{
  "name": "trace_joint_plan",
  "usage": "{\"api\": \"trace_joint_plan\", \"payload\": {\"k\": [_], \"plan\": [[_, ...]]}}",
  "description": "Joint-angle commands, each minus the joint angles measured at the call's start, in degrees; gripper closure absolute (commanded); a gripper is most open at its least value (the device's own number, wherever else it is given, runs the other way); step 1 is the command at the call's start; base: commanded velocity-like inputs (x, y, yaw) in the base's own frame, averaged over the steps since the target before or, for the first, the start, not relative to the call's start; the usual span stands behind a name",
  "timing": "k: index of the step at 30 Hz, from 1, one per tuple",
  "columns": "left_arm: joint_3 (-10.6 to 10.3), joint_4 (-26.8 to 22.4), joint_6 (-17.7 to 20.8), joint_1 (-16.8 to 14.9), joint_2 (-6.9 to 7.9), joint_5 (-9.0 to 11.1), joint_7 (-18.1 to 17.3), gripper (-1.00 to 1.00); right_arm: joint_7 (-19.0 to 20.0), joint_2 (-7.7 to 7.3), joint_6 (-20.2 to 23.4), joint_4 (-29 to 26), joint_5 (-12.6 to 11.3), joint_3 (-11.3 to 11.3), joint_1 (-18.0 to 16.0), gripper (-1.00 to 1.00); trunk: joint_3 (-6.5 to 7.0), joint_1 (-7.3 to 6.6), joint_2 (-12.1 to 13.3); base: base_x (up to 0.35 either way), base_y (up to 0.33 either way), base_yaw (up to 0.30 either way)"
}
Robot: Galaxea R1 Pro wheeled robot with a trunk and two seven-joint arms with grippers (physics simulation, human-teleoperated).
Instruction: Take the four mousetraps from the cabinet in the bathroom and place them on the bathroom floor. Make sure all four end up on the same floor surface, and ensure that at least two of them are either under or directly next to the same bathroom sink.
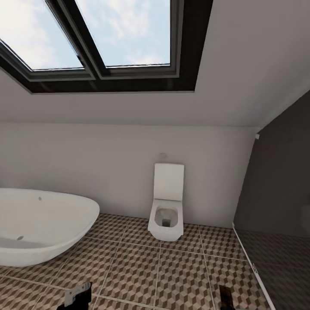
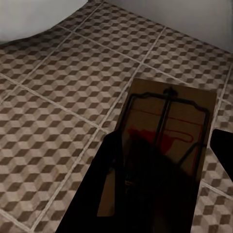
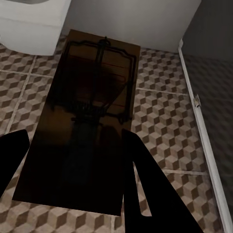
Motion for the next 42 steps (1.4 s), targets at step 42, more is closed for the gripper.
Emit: {"api": "trace_joint_plan", "payload": {"k": [42], "plan": [[-2.85,0.53,4.34,-0.02,0.73,-8.97,4.36,1.00,0.23,-0.64,-0.35,0.19,-0.51,0.39,-0.06,1.00,-0.02,0.02,-0.04,0.194,-0.001,0.000]]}}
